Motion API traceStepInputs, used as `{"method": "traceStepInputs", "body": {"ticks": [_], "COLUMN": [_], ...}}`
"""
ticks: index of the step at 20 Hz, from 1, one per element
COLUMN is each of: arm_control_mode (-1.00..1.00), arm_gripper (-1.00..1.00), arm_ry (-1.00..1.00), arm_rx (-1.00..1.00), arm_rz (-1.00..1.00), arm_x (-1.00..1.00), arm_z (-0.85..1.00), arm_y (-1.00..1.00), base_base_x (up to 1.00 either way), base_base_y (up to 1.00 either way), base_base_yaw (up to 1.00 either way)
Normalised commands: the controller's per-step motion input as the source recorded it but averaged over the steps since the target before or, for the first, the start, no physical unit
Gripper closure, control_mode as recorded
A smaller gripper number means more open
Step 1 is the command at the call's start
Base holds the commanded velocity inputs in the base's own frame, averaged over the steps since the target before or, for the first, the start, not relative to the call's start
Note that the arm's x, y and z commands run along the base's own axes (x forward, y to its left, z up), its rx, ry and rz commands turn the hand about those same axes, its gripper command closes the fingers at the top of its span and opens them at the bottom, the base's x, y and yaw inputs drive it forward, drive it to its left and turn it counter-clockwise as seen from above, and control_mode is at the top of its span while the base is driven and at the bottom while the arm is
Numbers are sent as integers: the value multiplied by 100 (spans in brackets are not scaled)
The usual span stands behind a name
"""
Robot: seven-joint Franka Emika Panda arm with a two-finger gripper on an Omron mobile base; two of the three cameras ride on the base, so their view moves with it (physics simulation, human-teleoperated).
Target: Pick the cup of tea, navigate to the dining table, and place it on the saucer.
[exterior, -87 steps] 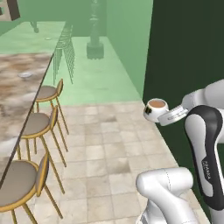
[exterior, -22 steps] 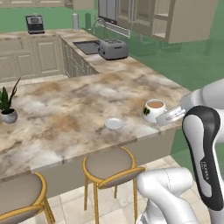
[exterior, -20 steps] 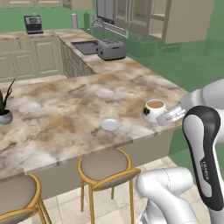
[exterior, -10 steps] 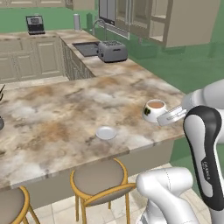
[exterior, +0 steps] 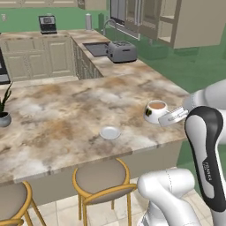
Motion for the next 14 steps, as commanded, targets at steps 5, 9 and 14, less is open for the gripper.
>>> {"method": "traceStepInputs", "body": {"ticks": [5, 9, 14], "arm_control_mode": [100, -100, -100], "arm_gripper": [100, 100, 100], "arm_ry": [0, 0, 1], "arm_rx": [0, 0, 0], "arm_rz": [0, 2, 14], "arm_x": [0, 33, 99], "arm_z": [0, 0, 0], "arm_y": [0, 0, -2], "base_base_x": [4, 8, 0], "base_base_y": [0, 0, 0], "base_base_yaw": [2, 0, 0]}}
